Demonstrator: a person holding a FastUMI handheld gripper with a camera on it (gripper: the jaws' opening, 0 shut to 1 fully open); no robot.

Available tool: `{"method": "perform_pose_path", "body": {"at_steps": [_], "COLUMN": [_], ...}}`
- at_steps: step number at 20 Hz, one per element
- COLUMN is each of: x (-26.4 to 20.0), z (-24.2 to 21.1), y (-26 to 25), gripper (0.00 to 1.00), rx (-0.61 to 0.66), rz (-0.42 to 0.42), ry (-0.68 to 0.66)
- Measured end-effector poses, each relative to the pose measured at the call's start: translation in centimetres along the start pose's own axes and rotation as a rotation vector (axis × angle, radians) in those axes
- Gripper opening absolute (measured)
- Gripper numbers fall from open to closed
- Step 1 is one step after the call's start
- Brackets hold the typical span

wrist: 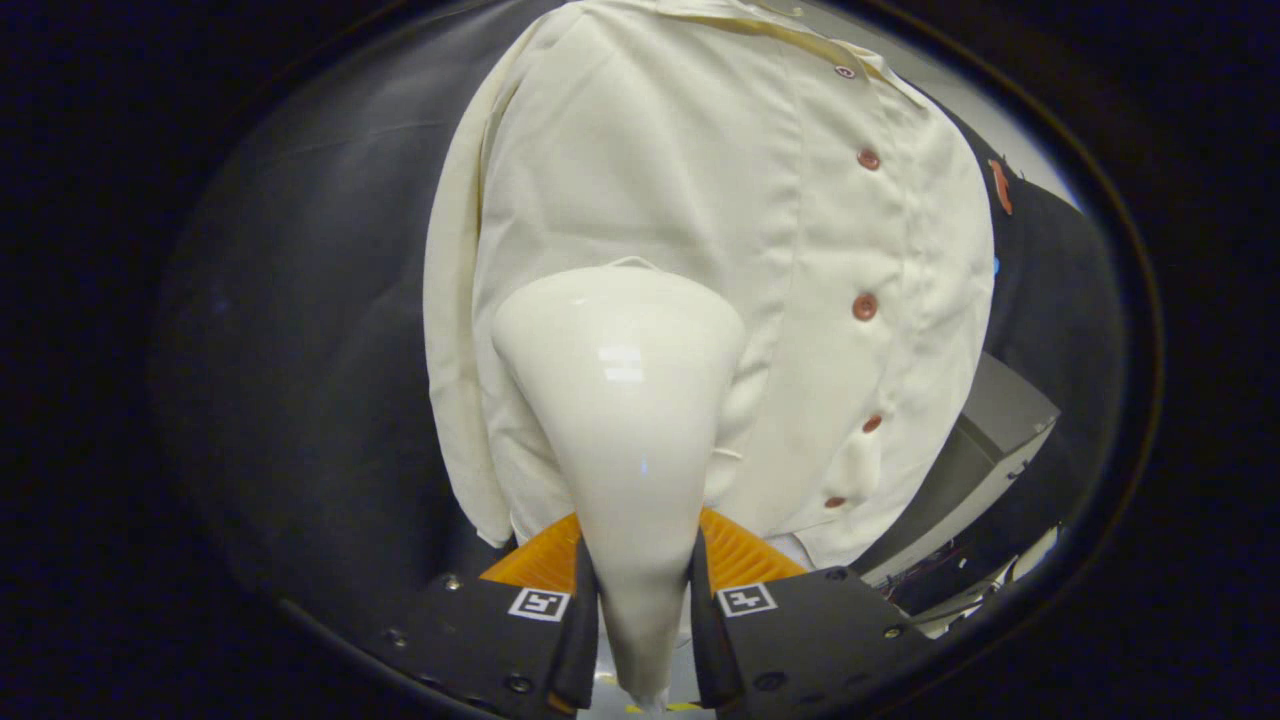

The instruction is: Iron the clothes twice with a garment steamer, once on the left side and once on the right side.

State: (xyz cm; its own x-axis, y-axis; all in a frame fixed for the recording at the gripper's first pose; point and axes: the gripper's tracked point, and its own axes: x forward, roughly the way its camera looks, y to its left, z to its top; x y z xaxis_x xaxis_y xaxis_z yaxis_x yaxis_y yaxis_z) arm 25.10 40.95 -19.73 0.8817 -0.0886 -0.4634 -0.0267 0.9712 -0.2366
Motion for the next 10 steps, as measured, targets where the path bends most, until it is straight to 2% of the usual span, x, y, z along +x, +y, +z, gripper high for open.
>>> {"method": "perform_pose_path", "body": {"at_steps": [6, 10], "x": [1.4, 0.6], "z": [-5.2, -6.6], "y": [0.2, -0.6], "gripper": [0.39, 0.40], "rx": [-0.026, -0.009], "rz": [0.009, 0.021], "ry": [0.077, 0.097]}}
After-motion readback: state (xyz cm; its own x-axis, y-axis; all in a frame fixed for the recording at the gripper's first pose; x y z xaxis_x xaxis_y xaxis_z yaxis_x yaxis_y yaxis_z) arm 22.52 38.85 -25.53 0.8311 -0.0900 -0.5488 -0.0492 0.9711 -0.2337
